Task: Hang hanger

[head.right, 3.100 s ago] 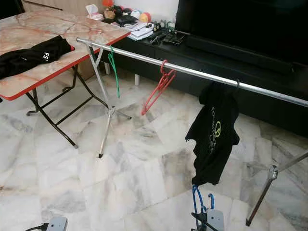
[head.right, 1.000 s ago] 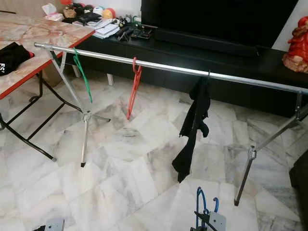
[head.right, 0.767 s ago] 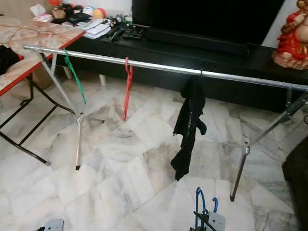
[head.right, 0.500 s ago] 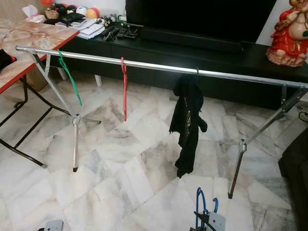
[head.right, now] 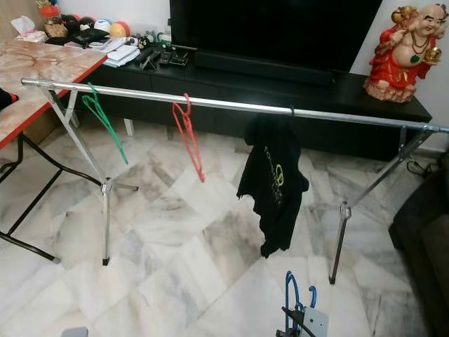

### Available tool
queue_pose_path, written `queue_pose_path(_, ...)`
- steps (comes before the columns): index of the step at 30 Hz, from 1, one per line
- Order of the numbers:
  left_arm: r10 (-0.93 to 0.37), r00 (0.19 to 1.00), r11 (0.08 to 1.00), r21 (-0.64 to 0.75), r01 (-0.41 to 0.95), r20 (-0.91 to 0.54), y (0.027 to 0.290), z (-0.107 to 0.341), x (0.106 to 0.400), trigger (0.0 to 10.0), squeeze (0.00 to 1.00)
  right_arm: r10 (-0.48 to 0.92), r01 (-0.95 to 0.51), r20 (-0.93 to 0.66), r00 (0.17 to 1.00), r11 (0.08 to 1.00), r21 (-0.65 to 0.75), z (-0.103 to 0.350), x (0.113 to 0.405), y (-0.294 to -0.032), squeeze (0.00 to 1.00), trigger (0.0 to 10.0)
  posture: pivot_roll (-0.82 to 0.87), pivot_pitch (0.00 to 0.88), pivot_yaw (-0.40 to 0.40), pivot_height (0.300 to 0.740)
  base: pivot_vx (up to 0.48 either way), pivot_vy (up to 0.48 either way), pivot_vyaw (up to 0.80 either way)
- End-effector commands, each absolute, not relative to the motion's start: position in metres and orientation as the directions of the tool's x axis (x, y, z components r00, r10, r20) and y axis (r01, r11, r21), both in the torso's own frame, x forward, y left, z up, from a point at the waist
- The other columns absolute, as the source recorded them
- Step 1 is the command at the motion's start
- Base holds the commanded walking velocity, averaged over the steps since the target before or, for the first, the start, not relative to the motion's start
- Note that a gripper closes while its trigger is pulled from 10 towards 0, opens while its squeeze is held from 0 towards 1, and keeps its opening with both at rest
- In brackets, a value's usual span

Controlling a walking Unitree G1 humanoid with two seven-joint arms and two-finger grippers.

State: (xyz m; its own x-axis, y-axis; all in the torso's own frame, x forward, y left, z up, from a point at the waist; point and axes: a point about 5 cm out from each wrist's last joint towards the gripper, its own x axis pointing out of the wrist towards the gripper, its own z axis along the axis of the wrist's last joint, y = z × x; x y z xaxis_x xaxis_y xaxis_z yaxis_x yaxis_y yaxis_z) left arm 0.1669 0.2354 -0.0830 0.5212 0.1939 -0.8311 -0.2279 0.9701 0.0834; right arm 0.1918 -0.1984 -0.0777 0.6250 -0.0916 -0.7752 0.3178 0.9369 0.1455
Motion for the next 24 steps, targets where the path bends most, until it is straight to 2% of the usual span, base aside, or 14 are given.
queue_pose_path(1,0.175,0.494,0.973,0.071,-0.222,-0.852,0.2279,-0.0882,0.1597,10.0,0.0,-0.087,0.341,-0.789,0.608,0.926,0.16,-0.0811,0.1865,-0.1956,0.0,10.0,0.03,0.126,-0.047,0.74,0.0,0.39,0.0)
queue_pose_path(5,0.177,0.494,0.972,0.074,-0.222,-0.851,0.2285,-0.088,0.1598,10.0,0.0,-0.085,0.34,-0.789,0.609,0.926,0.162,-0.0811,0.1867,-0.195,0.0,10.0,0.03,0.124,-0.047,0.74,0.0,0.369,0.0)
queue_pose_path(18,0.173,0.513,0.968,0.05,-0.244,-0.841,0.2284,-0.0863,0.1633,10.0,0.0,-0.079,0.334,-0.783,0.617,0.927,0.17,-0.0803,0.1884,-0.1934,0.0,10.0,0.03,0.128,-0.043,0.74,0.0,0.0,0.0)
queue_pose_path(24,0.167,0.511,0.971,0.052,-0.232,-0.843,0.2274,-0.0861,0.1647,10.0,0.0,-0.073,0.324,-0.785,0.615,0.931,0.168,-0.0807,0.1878,-0.1929,0.0,10.0,0.03,0.127,-0.042,0.74,0.337,0.0,0.0)
